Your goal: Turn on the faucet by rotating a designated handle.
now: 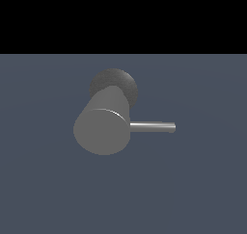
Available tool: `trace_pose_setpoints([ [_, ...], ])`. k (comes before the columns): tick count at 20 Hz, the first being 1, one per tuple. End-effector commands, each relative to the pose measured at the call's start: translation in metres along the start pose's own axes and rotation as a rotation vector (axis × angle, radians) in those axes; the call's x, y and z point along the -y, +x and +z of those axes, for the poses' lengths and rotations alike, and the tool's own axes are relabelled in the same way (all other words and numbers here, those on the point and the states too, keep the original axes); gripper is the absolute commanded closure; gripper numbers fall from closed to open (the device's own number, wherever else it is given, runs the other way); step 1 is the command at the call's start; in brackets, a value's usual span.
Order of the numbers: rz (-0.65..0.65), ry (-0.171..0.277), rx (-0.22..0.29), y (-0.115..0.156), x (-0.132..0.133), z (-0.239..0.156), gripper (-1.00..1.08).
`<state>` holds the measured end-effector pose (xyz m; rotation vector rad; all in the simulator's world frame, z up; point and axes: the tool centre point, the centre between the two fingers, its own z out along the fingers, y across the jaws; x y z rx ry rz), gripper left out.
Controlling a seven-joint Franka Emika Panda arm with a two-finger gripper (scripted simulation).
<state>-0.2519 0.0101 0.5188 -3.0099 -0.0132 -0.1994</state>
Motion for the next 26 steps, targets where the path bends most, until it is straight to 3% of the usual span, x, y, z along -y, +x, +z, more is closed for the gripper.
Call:
trace_pose_setpoints([
  [1, -0.005, 0.064, -0.024, 0.001, 0.000, -0.004, 1.08],
  [6, -0.015, 0.235, -0.090, 0.004, -0.003, -0.017, 1.08],
  [21, 0.000, 0.846, -0.356, 0.019, -0.040, -0.069, 1.08],
  [26, 0.026, 1.009, -0.431, 0.025, -0.060, -0.080, 1.08],
])
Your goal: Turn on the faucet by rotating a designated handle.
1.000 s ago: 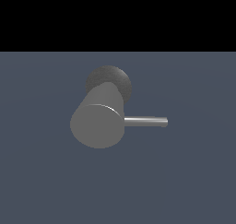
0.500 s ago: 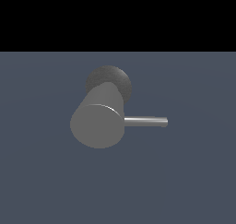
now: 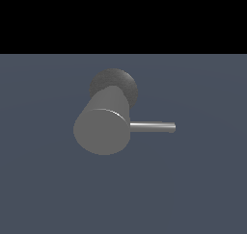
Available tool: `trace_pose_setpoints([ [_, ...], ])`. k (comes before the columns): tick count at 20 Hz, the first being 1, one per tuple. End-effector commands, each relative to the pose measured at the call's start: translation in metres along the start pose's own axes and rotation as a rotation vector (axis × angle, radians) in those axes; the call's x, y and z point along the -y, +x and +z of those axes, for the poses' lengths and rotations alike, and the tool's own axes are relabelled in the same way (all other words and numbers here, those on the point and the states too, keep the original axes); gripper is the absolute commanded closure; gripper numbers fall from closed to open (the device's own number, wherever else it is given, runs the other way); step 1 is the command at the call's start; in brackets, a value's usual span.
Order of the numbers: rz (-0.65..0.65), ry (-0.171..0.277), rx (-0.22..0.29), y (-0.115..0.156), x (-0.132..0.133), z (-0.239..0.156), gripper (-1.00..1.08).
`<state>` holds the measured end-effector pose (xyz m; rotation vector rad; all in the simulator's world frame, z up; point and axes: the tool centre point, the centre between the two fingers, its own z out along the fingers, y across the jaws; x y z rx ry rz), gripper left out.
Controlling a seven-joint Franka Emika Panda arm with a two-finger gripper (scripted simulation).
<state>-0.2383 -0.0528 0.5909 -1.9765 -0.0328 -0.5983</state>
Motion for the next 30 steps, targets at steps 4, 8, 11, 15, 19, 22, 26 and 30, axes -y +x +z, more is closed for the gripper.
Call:
trace_pose_setpoints([
  [4, 0.022, 0.137, -0.076, 0.011, -0.005, -0.018, 1.08],
  [8, 0.037, 0.200, -0.113, 0.016, -0.010, -0.027, 1.08],
  [11, 0.043, 0.235, -0.129, 0.019, -0.011, -0.030, 1.08],
  [15, 0.050, 0.261, -0.145, 0.021, -0.014, -0.034, 1.08],
  [19, 0.061, 0.263, -0.167, 0.021, -0.020, -0.041, 1.08],
  [22, 0.072, 0.253, -0.186, 0.019, -0.027, -0.048, 1.08],
  [26, 0.077, 0.244, -0.196, 0.018, -0.031, -0.052, 1.08],
  [30, 0.075, 0.250, -0.193, 0.019, -0.030, -0.050, 1.08],
])
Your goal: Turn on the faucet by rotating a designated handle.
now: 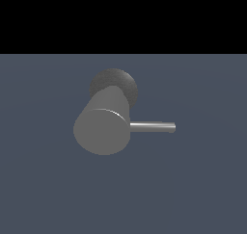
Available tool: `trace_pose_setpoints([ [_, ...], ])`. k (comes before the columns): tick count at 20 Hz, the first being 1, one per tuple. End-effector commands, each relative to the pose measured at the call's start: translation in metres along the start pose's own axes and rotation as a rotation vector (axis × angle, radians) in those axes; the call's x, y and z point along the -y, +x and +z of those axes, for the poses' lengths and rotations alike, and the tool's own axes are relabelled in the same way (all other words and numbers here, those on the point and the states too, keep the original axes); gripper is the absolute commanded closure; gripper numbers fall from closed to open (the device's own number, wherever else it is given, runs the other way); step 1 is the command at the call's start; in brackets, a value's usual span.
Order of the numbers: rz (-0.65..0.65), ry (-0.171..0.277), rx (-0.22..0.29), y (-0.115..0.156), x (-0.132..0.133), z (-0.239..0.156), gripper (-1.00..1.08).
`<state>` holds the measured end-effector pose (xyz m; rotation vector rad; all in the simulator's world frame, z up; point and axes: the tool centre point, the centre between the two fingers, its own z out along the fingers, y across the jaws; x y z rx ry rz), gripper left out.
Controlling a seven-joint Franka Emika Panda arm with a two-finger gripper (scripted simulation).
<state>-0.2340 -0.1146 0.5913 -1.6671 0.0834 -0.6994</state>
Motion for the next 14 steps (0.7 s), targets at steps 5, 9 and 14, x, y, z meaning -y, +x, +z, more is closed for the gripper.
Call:
trace_pose_setpoints([
  [5, 0.010, 0.037, -0.021, 0.004, -0.002, -0.005, 1.08],
  [9, 0.027, 0.093, -0.058, 0.011, -0.006, -0.013, 1.08],
  [14, 0.066, 0.198, -0.130, 0.023, -0.017, -0.030, 1.08],
])
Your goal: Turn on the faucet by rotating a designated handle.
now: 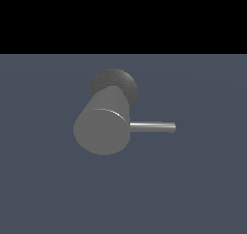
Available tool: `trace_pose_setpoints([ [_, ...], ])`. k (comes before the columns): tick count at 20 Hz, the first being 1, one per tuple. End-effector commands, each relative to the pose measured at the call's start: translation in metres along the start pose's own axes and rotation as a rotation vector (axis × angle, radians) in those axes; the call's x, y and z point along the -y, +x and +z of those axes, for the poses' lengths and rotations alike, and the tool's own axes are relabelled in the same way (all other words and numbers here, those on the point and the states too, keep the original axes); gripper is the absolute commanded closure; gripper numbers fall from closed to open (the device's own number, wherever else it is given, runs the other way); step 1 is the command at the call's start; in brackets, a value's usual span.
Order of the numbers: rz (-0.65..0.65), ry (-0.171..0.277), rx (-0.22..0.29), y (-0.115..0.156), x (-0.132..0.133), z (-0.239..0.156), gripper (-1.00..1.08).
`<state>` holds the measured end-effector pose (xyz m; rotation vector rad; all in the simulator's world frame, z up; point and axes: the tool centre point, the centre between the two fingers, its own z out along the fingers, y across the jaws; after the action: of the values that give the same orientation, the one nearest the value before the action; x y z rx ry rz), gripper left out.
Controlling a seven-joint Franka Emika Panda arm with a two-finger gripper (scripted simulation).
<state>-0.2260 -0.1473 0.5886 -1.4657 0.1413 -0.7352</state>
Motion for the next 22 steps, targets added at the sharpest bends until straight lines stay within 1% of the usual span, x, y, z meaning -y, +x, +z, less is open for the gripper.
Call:
trace_pose_setpoints([
  [1, 0.023, 0.058, -0.042, 0.008, -0.005, -0.010, 1.08],
  [6, 0.094, 0.200, -0.155, 0.029, -0.025, -0.035, 1.08],
  [11, 0.187, 0.337, -0.283, 0.049, -0.057, -0.062, 1.08],
  [17, 0.324, 0.476, -0.440, 0.066, -0.110, -0.090, 1.08],
  [22, 0.457, 0.566, -0.571, 0.072, -0.165, -0.107, 1.08],
])
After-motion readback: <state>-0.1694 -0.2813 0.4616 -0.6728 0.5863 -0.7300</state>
